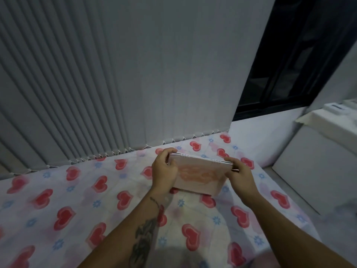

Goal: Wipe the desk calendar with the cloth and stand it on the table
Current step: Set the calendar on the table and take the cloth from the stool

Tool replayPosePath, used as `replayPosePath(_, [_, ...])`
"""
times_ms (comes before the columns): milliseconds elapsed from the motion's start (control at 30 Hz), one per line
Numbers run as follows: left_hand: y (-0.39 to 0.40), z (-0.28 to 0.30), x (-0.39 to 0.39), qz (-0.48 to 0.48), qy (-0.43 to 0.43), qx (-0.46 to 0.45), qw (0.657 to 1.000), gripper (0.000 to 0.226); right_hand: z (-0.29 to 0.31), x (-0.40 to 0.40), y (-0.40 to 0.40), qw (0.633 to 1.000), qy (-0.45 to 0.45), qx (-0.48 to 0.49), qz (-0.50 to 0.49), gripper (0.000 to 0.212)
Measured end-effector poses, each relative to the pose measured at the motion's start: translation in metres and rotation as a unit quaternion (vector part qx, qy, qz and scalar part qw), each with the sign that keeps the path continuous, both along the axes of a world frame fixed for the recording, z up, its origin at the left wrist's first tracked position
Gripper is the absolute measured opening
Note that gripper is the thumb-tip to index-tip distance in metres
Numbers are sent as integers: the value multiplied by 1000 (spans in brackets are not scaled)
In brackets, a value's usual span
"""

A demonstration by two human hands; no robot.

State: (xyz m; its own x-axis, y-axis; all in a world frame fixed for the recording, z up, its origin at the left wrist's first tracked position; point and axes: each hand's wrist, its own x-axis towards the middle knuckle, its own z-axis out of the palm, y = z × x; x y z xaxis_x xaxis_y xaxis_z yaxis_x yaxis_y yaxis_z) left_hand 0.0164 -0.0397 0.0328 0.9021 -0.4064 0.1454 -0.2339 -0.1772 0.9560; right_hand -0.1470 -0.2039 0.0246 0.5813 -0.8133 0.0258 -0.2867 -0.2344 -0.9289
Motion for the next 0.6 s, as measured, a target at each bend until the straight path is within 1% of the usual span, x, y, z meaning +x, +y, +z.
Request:
replayPosePath(167, [-13, -6, -21, 19, 40, 7, 999, 31, 11, -30, -7, 1000, 10, -7, -4, 40])
replayPosePath(267, [-16, -14, -36, 56, 67, 19, 996, 32, 12, -47, -8, 999, 47, 20, 15, 54])
replayPosePath(333, [-16, -19, -46, 67, 85, 19, 994, 30, 10, -57, -9, 997, 64, 46, 17, 59])
replayPosePath(467, [-16, -23, -57, 74, 101, 35, 992, 24, 1, -70, -10, 993, 84, 79, 13, 55])
replayPosePath(600, [-15, -22, -60, 88, 112, 44, 989, 23, -3, -77, -8, 994, 64, 89, 7, 55])
